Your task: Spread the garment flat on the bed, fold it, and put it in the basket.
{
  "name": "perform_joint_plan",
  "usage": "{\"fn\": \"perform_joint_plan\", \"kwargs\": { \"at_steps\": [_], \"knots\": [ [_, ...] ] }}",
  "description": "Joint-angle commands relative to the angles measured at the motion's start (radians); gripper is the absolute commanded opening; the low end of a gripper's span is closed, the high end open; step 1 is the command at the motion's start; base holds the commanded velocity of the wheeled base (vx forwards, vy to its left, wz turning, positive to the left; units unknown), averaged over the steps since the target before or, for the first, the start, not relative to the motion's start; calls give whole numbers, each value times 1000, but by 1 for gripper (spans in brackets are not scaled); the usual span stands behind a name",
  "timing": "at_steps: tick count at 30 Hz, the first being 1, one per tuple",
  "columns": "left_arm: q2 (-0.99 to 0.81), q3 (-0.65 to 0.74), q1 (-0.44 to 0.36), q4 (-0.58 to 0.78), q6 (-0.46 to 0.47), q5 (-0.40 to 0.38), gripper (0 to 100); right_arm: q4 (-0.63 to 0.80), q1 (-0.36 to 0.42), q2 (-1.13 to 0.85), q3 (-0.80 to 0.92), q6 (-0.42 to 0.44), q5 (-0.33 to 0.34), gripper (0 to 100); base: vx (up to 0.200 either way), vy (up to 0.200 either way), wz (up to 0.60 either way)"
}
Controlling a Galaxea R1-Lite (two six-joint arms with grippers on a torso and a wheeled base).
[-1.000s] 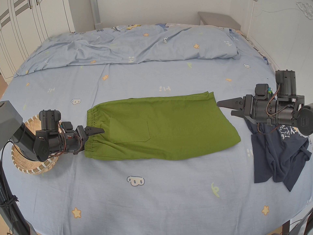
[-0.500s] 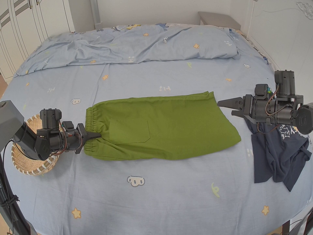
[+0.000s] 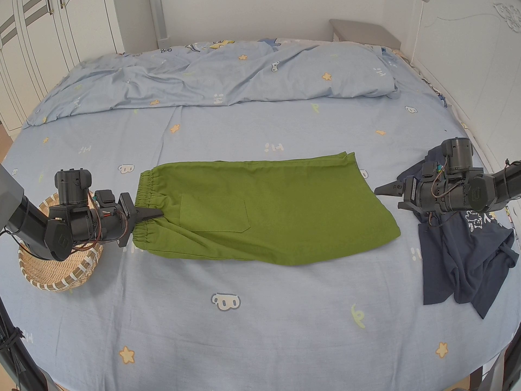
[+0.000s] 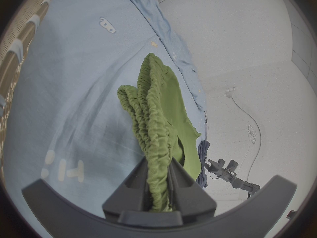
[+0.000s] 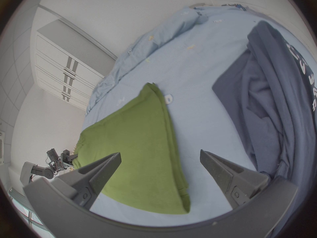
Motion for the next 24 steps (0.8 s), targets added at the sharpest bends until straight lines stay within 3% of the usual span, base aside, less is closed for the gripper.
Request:
{"fn": "perform_joint_plan", "kwargs": {
  "at_steps": [1,4,7,16,20,24],
  "knots": [
    [-15,-1,1,-1,0,-1,0,21,-31,94,-40,-14,9,100,0,0,0],
    [-15,-1,1,-1,0,-1,0,49,-39,108,-53,-15,48,100,0,0,0],
    [-12,-1,1,-1,-2,-1,0,101,-42,110,-69,-15,141,100,0,0,0],
    [-12,0,-3,0,-2,-1,0,153,-32,173,-113,-15,196,100,0,0,0],
    [-11,0,-3,0,0,-1,0,161,-39,188,-125,-6,319,100,0,0,0],
    [-12,0,-4,0,-2,-1,0,162,-52,208,-141,5,393,100,0,0,0]
  ]
}}
